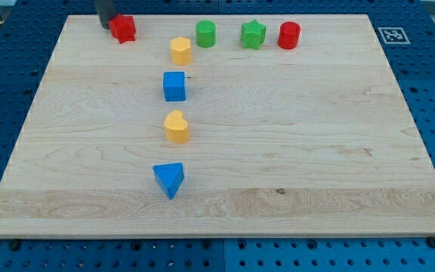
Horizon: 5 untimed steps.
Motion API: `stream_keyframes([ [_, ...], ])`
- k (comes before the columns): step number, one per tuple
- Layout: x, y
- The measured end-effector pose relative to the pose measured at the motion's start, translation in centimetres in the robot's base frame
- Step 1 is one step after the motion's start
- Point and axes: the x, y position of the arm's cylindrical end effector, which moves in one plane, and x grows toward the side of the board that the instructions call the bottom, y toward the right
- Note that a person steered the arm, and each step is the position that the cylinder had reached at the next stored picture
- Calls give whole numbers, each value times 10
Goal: Push the red star towards yellow hexagon
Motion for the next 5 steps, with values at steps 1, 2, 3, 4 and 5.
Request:
stream_keyframes([
  [1, 6, -5],
  [2, -1, -19],
  [3, 12, -41],
  [4, 16, -34],
  [5, 16, -9],
])
